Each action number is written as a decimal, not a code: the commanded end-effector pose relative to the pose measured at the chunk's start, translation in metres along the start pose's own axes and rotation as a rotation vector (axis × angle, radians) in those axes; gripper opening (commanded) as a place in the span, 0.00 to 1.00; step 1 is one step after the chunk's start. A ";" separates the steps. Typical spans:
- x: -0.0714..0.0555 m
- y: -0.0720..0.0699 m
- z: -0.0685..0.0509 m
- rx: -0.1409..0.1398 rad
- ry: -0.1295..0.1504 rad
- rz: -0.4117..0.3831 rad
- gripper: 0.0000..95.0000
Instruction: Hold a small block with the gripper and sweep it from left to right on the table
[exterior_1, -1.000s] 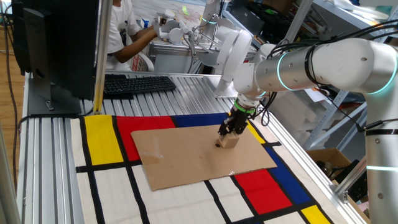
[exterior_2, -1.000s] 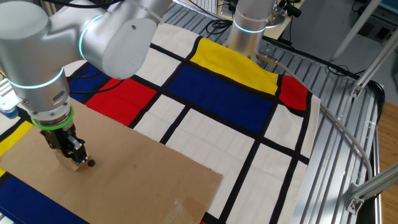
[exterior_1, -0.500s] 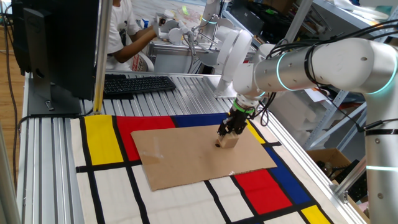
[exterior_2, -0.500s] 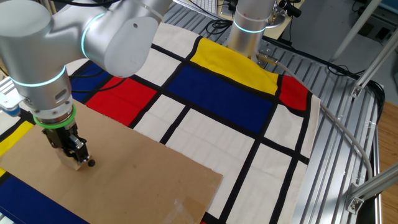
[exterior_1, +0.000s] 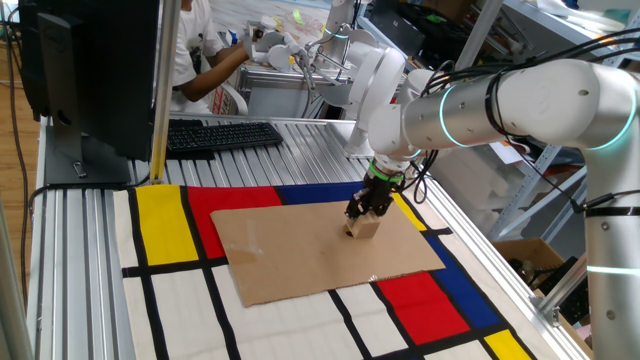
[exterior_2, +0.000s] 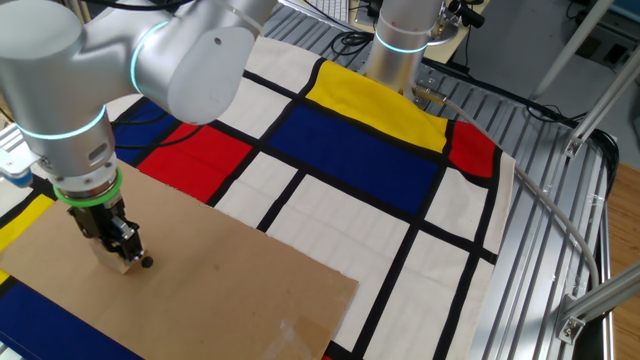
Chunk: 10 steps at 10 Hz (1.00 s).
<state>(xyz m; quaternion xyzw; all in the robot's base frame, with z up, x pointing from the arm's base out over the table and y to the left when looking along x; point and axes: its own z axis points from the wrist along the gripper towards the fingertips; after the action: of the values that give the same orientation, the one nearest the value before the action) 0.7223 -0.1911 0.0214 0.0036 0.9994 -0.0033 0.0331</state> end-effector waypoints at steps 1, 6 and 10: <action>0.000 0.003 0.002 0.010 -0.005 0.002 0.00; 0.003 0.014 0.003 0.005 -0.005 0.017 0.00; 0.006 0.020 -0.001 0.025 -0.003 0.019 0.00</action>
<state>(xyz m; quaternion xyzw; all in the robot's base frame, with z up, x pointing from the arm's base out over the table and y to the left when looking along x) 0.7133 -0.1705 0.0226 0.0143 0.9990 -0.0230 0.0367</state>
